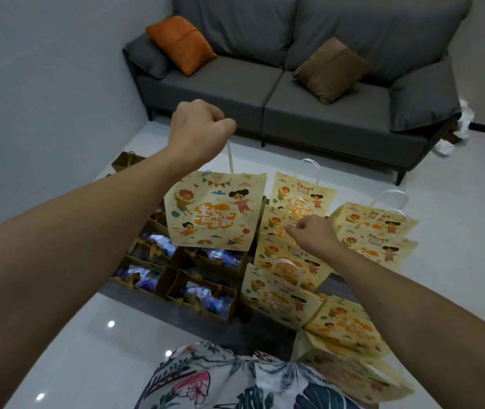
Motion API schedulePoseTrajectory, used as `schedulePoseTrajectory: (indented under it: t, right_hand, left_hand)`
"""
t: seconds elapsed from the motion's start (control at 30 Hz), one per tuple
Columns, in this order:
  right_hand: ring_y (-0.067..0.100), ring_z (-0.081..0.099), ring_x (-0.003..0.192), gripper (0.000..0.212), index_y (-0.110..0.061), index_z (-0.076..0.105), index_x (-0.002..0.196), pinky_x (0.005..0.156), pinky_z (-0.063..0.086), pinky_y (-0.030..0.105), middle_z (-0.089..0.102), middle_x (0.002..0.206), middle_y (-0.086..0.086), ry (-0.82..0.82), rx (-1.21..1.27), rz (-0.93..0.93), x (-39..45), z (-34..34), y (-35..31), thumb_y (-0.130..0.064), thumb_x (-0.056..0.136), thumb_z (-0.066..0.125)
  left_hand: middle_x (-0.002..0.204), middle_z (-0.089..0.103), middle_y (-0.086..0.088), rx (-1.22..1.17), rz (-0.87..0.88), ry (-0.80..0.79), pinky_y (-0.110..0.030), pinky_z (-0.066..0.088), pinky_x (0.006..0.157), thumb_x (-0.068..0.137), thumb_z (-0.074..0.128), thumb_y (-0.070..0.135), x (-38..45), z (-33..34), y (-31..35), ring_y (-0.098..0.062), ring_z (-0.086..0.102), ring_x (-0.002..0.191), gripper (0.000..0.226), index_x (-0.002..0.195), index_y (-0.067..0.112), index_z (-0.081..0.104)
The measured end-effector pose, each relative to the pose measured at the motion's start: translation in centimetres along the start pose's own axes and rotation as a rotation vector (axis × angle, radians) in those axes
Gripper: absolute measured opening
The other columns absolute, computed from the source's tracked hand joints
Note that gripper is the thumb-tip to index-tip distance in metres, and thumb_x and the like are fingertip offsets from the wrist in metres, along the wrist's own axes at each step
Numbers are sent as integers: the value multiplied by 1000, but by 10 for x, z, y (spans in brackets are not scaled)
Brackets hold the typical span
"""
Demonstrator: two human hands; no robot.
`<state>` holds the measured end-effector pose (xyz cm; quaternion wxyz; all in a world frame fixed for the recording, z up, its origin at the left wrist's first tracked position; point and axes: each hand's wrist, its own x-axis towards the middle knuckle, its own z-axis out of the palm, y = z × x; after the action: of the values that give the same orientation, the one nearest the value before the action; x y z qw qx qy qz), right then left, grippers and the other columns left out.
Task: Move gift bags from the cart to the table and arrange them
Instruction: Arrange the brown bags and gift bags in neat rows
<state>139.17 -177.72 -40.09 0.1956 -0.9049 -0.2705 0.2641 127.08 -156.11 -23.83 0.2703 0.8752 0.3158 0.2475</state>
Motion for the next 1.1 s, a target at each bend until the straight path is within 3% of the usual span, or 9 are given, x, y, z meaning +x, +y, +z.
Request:
schedulePoseTrajectory:
  t: [0.13,0.23,0.33,0.5,0.57,0.63,0.73,1.0,1.1]
  right_hand:
    - [18,50,54,58,-16,47,49,50,27,29,44,48,0,-20,21,12,3,15,-3,-41,100,59]
    - [28,60,62,56,-7,56,53,53,39,28,53,53,8,-79,13,27,6,21,1,-39,99,61]
    - [33,69,87,49,3,75,79,75,55,38,74,85,19,-144,-26,21,9,19,1,-41,97,63]
    - [19,65,92,35,-12,72,118,83,56,35,71,112,4,-21,33,-42,9,-17,-14,-38,96,65]
    - [16,66,92,46,-20,62,134,80,59,36,68,115,0,45,174,-62,6,-37,-25,-39,93,69]
    - [10,64,89,53,-25,55,140,68,55,27,66,119,-2,106,265,-125,1,-56,-37,-37,91,71]
    - [8,64,94,51,-28,55,138,62,49,20,66,116,-6,186,389,-219,-6,-85,-54,-30,90,73]
    - [14,73,89,21,-22,71,107,78,61,37,76,95,-6,437,636,-284,-29,-161,-42,-27,88,78]
    - [19,74,90,13,-23,72,98,80,62,47,77,96,-1,513,719,-288,-40,-186,-21,-24,87,79]
  left_hand:
    - [47,31,-1,2,2,3,-34,32,51,79,55,25,3,-3,-6,-15,29,49,35,53,2,54]
    - [46,31,1,-12,6,-2,-35,32,52,78,55,24,5,-3,-6,-15,29,49,35,49,8,49]
    - [45,30,2,-32,28,-10,-31,31,51,79,56,24,7,-3,-2,-14,28,47,36,46,12,46]
    - [35,33,6,-62,72,-8,-19,28,45,81,58,20,15,-8,19,-8,31,40,40,44,15,44]
    - [33,40,10,-81,97,20,-13,26,42,82,58,20,20,-12,34,-6,36,37,38,46,13,47]
    - [35,39,8,-111,140,74,-21,30,46,81,57,21,26,-17,51,-8,35,39,35,49,7,53]
    - [43,37,6,-142,228,121,-25,28,47,80,55,23,36,-23,83,-10,31,45,34,49,9,52]
    - [36,30,10,-235,373,115,-15,23,42,79,56,18,48,-26,169,-7,26,39,38,43,18,42]
    - [41,32,9,-317,414,72,-23,28,45,78,56,20,49,-11,206,-8,28,42,35,45,17,45]
